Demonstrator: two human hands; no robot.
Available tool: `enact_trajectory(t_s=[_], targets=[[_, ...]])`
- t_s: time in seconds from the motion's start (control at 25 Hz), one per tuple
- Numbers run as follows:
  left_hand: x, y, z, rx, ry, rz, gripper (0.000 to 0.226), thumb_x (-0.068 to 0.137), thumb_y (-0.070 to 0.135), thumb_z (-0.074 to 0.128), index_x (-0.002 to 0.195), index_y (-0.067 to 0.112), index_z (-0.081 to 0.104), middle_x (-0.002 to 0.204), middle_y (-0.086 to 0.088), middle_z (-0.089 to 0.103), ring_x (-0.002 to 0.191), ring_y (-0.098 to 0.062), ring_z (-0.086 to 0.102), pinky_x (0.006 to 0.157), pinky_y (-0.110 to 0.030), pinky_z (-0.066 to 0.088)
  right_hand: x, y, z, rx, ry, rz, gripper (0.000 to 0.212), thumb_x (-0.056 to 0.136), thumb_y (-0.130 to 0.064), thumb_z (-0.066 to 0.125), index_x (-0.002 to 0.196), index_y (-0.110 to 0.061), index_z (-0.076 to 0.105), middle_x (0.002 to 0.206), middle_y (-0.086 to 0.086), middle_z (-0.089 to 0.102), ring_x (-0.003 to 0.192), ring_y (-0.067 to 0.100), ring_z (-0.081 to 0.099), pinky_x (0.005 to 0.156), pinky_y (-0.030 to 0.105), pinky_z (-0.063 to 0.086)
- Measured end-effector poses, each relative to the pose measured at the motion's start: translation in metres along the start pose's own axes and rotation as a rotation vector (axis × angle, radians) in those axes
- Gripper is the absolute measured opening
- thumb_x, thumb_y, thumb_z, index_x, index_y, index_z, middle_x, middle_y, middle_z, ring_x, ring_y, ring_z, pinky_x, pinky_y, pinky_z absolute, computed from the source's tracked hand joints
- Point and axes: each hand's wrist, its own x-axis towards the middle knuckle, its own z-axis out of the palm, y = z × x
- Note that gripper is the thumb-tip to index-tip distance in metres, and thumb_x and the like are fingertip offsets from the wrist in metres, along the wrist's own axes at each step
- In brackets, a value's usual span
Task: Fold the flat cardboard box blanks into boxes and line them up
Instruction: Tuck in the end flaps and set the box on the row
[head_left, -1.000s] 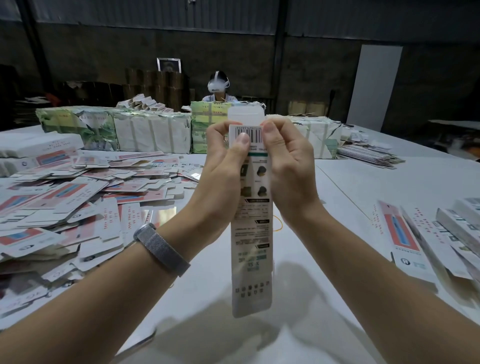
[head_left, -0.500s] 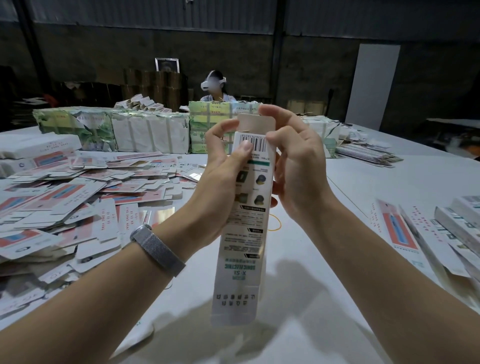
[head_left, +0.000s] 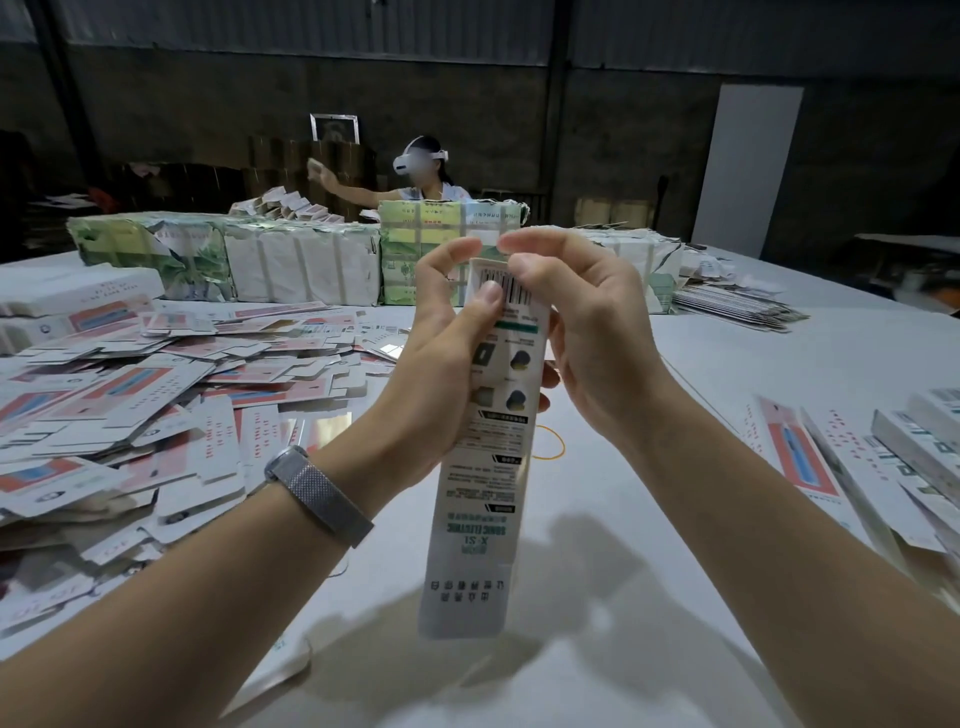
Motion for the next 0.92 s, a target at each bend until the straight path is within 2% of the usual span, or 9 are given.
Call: enact_trajectory(t_s=[0.16, 0.28, 0.36, 0.48, 0.6, 0.72, 0.84, 0.92], targets=[[0.001, 0.0, -0.005, 0.082, -0.043, 0.034, 0.031, 0.11, 0.026, 0.032, 0.14, 0.032, 0.024, 0.086, -0.007, 0.074, 0.069, -0.027, 0.071, 0.062, -0.037, 0.06, 0.001, -0.001, 0.0, 0.006, -0.047, 0.083, 0.023, 0.085, -0.02, 0.053, 0.097, -0.015, 0.073, 0.063, 0.004, 0.06, 0.059, 0.033, 0.055, 0.044, 0.031, 0.032], [0.001, -0.001, -0.006, 0.101, -0.078, 0.049, 0.032, 0.11, 0.026, 0.032, 0.14, 0.032, 0.022, 0.084, -0.008, 0.075, 0.068, -0.027, 0.072, 0.061, -0.035, 0.059, 0.002, -0.001, 0.0, 0.008, -0.035, 0.093, 0.025, 0.091, -0.009, 0.05, 0.099, -0.014, 0.073, 0.06, 0.003, 0.06, 0.055, 0.029, 0.055, 0.045, 0.031, 0.032], [0.002, -0.001, -0.007, 0.094, -0.092, 0.059, 0.032, 0.11, 0.027, 0.032, 0.139, 0.032, 0.022, 0.084, -0.007, 0.074, 0.067, -0.027, 0.072, 0.061, -0.034, 0.059, 0.001, -0.001, 0.0, 0.022, -0.022, 0.08, 0.025, 0.094, -0.008, 0.05, 0.1, -0.013, 0.073, 0.06, 0.003, 0.06, 0.052, 0.028, 0.054, 0.044, 0.032, 0.033], [0.004, -0.001, -0.007, 0.104, -0.103, 0.076, 0.036, 0.104, 0.032, 0.036, 0.137, 0.034, 0.023, 0.086, -0.01, 0.073, 0.068, -0.03, 0.072, 0.061, -0.035, 0.059, 0.002, -0.002, -0.002, 0.034, -0.008, 0.058, 0.024, 0.095, -0.011, 0.05, 0.1, -0.012, 0.074, 0.067, 0.004, 0.064, 0.06, 0.035, 0.057, 0.052, 0.049, 0.038], [0.004, -0.001, -0.008, 0.106, -0.117, 0.072, 0.043, 0.1, 0.034, 0.039, 0.14, 0.033, 0.023, 0.092, -0.018, 0.068, 0.069, -0.034, 0.071, 0.06, -0.036, 0.058, 0.003, -0.002, -0.004, -0.004, -0.01, 0.021, 0.024, 0.093, -0.013, 0.051, 0.098, -0.012, 0.074, 0.076, 0.004, 0.066, 0.064, 0.03, 0.061, 0.053, 0.062, 0.042], [0.005, 0.0, -0.011, 0.11, -0.123, 0.074, 0.046, 0.1, 0.033, 0.039, 0.143, 0.033, 0.022, 0.097, -0.025, 0.066, 0.07, -0.035, 0.07, 0.061, -0.038, 0.058, 0.006, -0.003, -0.009, -0.06, -0.05, -0.028, 0.025, 0.092, -0.013, 0.051, 0.096, -0.014, 0.075, 0.095, 0.01, 0.06, 0.07, 0.02, 0.066, 0.061, 0.054, 0.049], [0.005, 0.001, -0.013, 0.127, -0.136, 0.092, 0.045, 0.101, 0.031, 0.038, 0.142, 0.033, 0.023, 0.097, -0.022, 0.067, 0.07, -0.035, 0.07, 0.06, -0.038, 0.058, 0.011, -0.005, -0.015, -0.085, -0.086, -0.017, 0.026, 0.091, -0.013, 0.051, 0.092, -0.016, 0.077, 0.096, 0.005, 0.061, 0.075, 0.011, 0.067, 0.066, 0.036, 0.054], [0.005, 0.001, -0.012, 0.15, -0.138, 0.104, 0.044, 0.101, 0.03, 0.038, 0.142, 0.033, 0.023, 0.096, -0.021, 0.067, 0.07, -0.034, 0.07, 0.06, -0.039, 0.059, 0.012, -0.006, -0.017, -0.128, -0.09, -0.031, 0.026, 0.092, -0.012, 0.052, 0.092, -0.016, 0.077, 0.094, 0.003, 0.062, 0.075, 0.008, 0.066, 0.061, 0.026, 0.053]])
